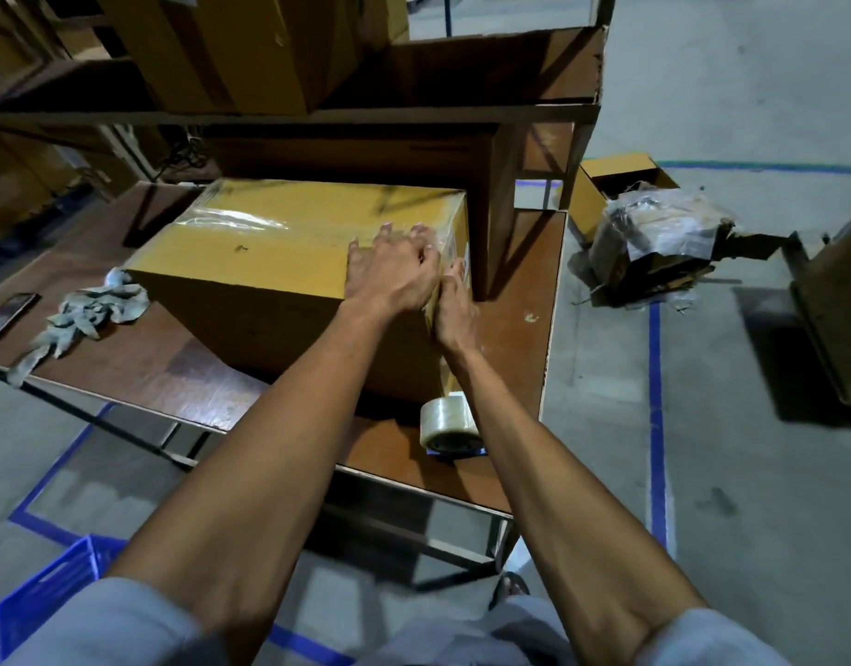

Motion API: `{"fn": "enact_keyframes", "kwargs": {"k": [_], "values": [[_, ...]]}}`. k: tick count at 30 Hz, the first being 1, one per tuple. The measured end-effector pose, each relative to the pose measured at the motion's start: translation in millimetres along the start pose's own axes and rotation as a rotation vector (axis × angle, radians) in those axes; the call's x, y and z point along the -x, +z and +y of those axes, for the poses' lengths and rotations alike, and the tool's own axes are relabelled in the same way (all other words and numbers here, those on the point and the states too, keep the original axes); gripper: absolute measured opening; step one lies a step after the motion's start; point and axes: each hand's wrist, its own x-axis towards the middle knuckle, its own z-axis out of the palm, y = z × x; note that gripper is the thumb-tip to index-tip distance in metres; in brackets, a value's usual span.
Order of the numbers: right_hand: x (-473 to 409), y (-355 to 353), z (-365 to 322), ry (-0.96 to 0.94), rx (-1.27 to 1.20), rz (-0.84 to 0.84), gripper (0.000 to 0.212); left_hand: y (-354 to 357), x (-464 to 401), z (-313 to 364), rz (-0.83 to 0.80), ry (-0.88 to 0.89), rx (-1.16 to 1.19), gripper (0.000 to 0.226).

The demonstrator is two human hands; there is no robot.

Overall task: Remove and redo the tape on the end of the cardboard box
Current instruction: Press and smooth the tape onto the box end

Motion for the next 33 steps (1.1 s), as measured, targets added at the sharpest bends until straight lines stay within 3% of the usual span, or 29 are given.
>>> {"fn": "enact_keyframes", "kwargs": {"k": [4, 9, 14, 16, 20, 22, 25, 30, 33], "values": [[12.1, -8.6, -15.0, 0.134, 0.025, -0.055, 0.059, 3.1, 1.7, -6.0, 0.026, -0.131, -0.001, 0.071], [31.7, -11.5, -32.8, -0.011, -0.055, 0.043, 0.054, -1.0, 3.8, -6.7, 0.018, 0.077, 0.032, 0.061], [35.5, -13.7, -34.8, -0.017, -0.137, -0.007, 0.055, -0.6, 4.7, -8.3, -0.035, 0.109, 0.031, 0.062], [29.0, -9.6, -26.3, 0.008, -0.169, -0.036, 0.060, -0.3, 7.0, -4.2, -0.032, 0.095, 0.018, 0.063], [-10.3, 8.2, 42.1, 0.109, -0.280, -0.149, 0.095, 1.6, 5.2, -1.8, -0.011, -0.021, -0.023, 0.063], [-23.5, 7.6, 64.2, 0.166, -0.300, -0.219, 0.095, 3.5, 4.0, -0.5, -0.010, -0.073, -0.048, 0.065], [-7.8, -14.7, 28.7, 0.197, -0.209, -0.281, 0.097, 2.9, 3.1, -0.3, 0.013, -0.161, -0.047, 0.071], [14.4, -32.7, -22.0, -0.008, -0.194, -0.180, 0.068, 3.9, 8.1, 0.6, 0.039, 0.006, -0.014, 0.067], [24.5, -28.2, -31.1, -0.050, -0.252, -0.165, 0.065, 5.7, 9.4, 0.0, 0.046, 0.039, 0.004, 0.071]]}}
